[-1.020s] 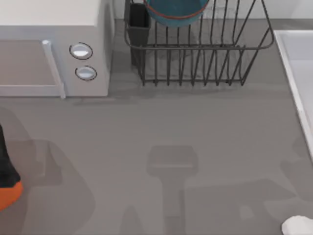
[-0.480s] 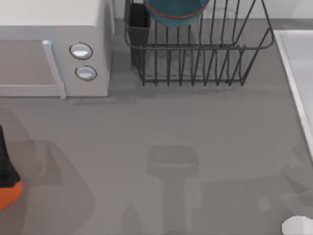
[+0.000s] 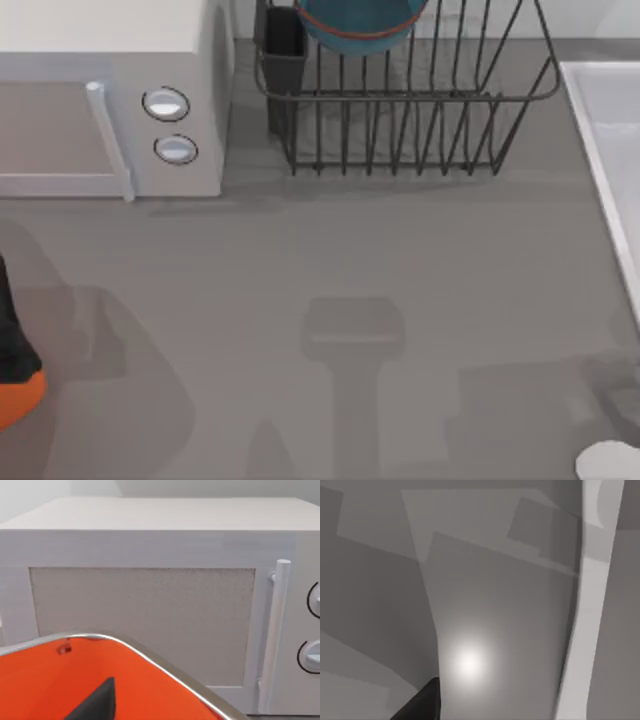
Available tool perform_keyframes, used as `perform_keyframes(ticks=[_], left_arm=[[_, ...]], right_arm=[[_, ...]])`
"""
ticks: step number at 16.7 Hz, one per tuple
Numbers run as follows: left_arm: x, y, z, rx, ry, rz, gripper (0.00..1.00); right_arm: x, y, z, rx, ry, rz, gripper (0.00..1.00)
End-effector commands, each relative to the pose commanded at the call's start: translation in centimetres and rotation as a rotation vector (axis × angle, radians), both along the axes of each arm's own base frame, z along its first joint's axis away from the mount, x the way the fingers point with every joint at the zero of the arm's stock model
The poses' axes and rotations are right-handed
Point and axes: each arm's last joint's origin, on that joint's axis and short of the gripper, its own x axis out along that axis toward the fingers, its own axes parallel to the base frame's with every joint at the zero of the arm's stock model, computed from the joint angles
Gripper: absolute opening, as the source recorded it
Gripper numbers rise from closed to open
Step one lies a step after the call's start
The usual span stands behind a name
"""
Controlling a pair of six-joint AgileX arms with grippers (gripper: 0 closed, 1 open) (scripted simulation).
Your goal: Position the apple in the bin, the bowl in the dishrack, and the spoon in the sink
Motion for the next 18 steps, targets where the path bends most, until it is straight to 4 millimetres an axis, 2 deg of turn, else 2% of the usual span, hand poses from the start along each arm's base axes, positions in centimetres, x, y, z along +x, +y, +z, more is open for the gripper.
perform_keyframes(ticks=[3, 16, 18], left_arm=[[0.0, 0.0, 0.0, 0.0, 0.0, 0.0, 1.0], [0.0, 0.0, 0.0, 0.0, 0.0, 0.0, 1.0], [0.0, 0.0, 0.0, 0.0, 0.0, 0.0, 1.0]], right_arm=[[0.0, 0.0, 0.0, 0.0, 0.0, 0.0, 1.0], [0.0, 0.0, 0.0, 0.0, 0.0, 0.0, 0.02], [0.0, 0.0, 0.0, 0.0, 0.0, 0.0, 0.0]])
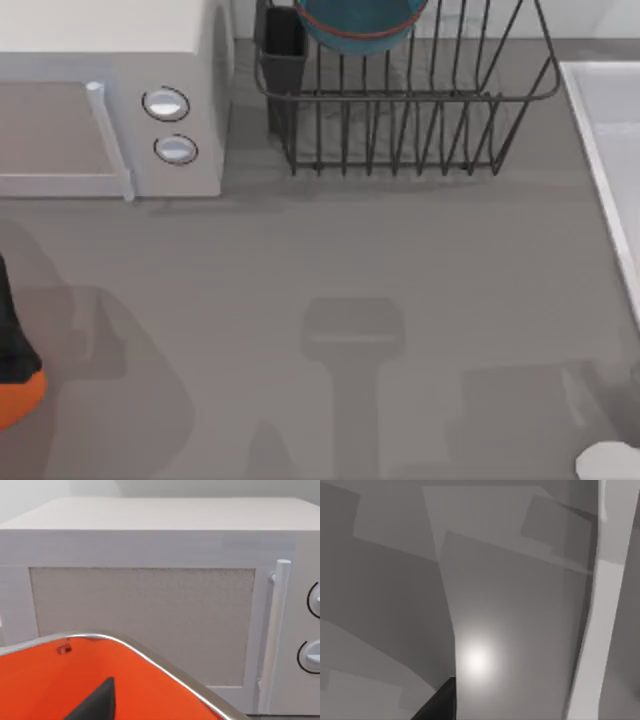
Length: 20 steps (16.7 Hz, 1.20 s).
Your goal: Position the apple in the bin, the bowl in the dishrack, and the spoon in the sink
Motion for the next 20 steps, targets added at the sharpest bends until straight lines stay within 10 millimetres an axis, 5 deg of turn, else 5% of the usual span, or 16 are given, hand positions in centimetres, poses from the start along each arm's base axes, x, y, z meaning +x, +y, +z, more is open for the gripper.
perform_keyframes(ticks=[6, 7, 11, 20], left_arm=[[0.0, 0.0, 0.0, 0.0, 0.0, 0.0, 1.0], [0.0, 0.0, 0.0, 0.0, 0.0, 0.0, 1.0], [0.0, 0.0, 0.0, 0.0, 0.0, 0.0, 1.0], [0.0, 0.0, 0.0, 0.0, 0.0, 0.0, 1.0]], right_arm=[[0.0, 0.0, 0.0, 0.0, 0.0, 0.0, 0.0], [0.0, 0.1, 2.2, -0.029, -0.011, -0.037, 0.0], [0.5, 0.2, 3.7, -0.029, -0.014, -0.025, 0.0], [0.1, 0.1, 12.0, -0.029, -0.009, -0.036, 0.0]])
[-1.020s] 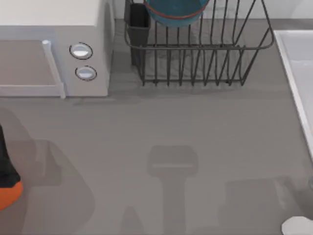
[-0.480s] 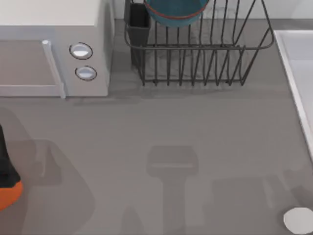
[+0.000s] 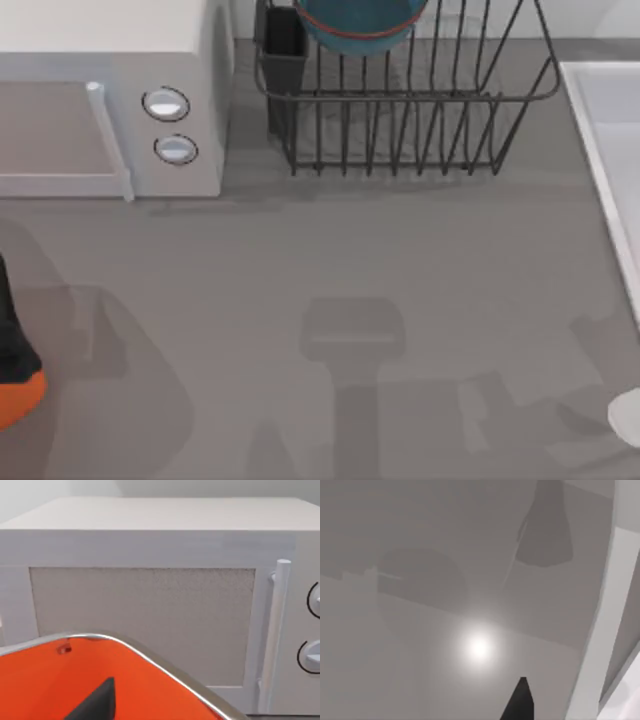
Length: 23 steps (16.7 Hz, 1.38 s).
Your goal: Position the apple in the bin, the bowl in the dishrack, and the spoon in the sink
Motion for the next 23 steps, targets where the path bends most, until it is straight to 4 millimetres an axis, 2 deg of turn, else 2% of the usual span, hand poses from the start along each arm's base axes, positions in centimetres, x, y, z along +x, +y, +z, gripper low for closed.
perform_keyframes(ticks=[6, 9, 12, 17, 20, 23], left_arm=[[0.0, 0.0, 0.0, 0.0, 0.0, 0.0, 1.0], [0.0, 0.0, 0.0, 0.0, 0.0, 0.0, 1.0], [0.0, 0.0, 0.0, 0.0, 0.0, 0.0, 1.0], [0.0, 0.0, 0.0, 0.0, 0.0, 0.0, 1.0], [0.0, 0.0, 0.0, 0.0, 0.0, 0.0, 1.0], [0.0, 0.0, 0.0, 0.0, 0.0, 0.0, 1.0]], right_arm=[[0.2, 0.0, 0.1, 0.0, 0.006, 0.002, 0.0], [2.2, -0.1, 0.7, -0.001, 0.032, 0.018, 0.0], [6.1, -0.4, 1.8, -0.001, 0.068, 0.036, 0.0], [15.4, -1.8, 3.6, 0.002, 0.079, 0.054, 0.0], [20.8, -3.1, 3.7, 0.003, 0.06, 0.053, 0.0], [24.7, -4.6, 2.7, 0.002, 0.034, 0.044, 0.0]])
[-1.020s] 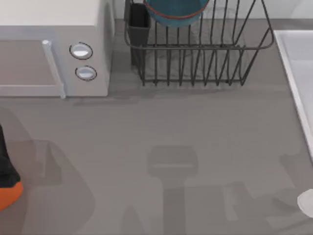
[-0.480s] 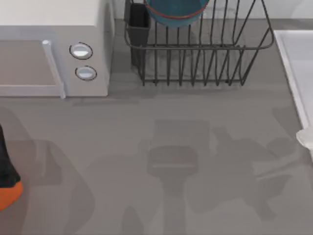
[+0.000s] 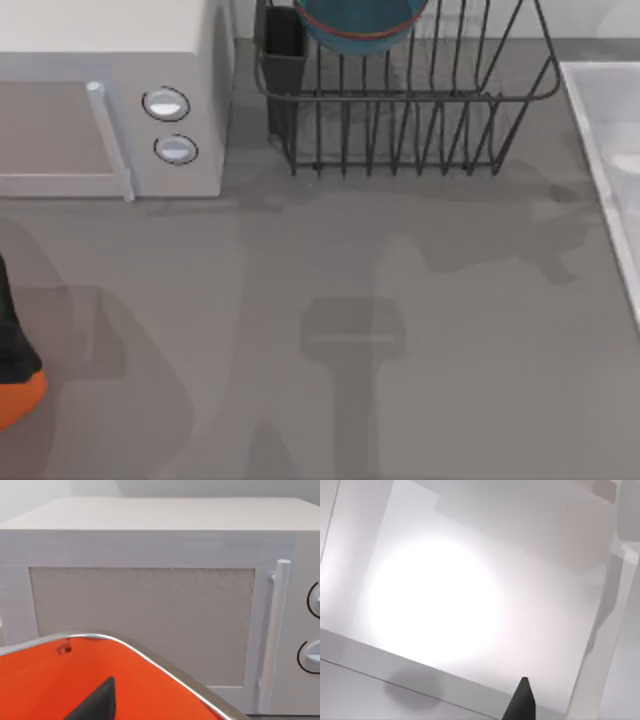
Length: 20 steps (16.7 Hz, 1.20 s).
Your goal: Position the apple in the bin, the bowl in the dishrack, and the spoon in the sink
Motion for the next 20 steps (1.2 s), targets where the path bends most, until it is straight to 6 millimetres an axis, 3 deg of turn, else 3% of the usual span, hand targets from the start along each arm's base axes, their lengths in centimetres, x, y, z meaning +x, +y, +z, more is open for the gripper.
perform_keyframes(ticks=[3, 6, 17, 20], left_arm=[[0.0, 0.0, 0.0, 0.0, 0.0, 0.0, 1.0], [0.0, 0.0, 0.0, 0.0, 0.0, 0.0, 1.0], [0.0, 0.0, 0.0, 0.0, 0.0, 0.0, 1.0], [0.0, 0.0, 0.0, 0.0, 0.0, 0.0, 1.0]], right_arm=[[2.3, -1.3, -1.7, 0.0, -0.017, -0.017, 0.0], [3.4, -2.2, -3.4, 0.002, -0.024, -0.033, 0.0], [4.0, -2.3, -4.2, 0.001, -0.045, -0.043, 0.0], [4.2, -2.4, -5.3, 0.001, -0.045, -0.042, 0.0]])
